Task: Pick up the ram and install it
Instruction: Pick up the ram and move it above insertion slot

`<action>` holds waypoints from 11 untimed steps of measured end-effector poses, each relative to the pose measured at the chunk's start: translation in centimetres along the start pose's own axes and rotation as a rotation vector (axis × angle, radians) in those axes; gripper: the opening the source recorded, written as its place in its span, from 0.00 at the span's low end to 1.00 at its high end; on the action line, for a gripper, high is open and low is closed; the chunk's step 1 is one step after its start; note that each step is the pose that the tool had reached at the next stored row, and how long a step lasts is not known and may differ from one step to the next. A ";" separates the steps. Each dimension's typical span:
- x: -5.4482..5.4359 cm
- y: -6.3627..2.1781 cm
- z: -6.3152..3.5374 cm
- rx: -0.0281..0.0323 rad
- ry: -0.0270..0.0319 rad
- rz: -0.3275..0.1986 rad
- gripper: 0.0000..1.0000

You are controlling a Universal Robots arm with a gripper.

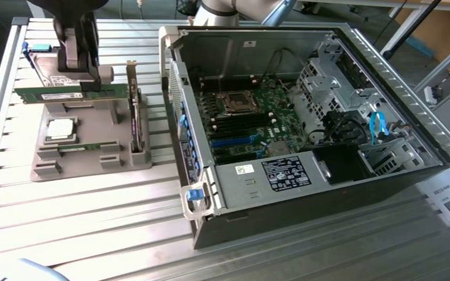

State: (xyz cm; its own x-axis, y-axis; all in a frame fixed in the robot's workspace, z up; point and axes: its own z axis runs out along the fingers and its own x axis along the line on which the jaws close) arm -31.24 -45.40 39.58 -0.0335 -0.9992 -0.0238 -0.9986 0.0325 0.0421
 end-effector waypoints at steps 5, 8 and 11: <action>0.0 -0.97 -0.04 -0.0001 0.0000 -0.001 0.12; -0.1 -1.52 -0.06 -0.0001 0.0000 -0.001 0.12; -0.1 -2.09 -0.09 -0.0001 0.0001 -0.001 0.12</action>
State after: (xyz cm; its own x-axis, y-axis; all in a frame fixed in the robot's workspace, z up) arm -29.15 -45.40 39.58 -0.0321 -0.9992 -0.0238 -0.9986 0.0311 0.0422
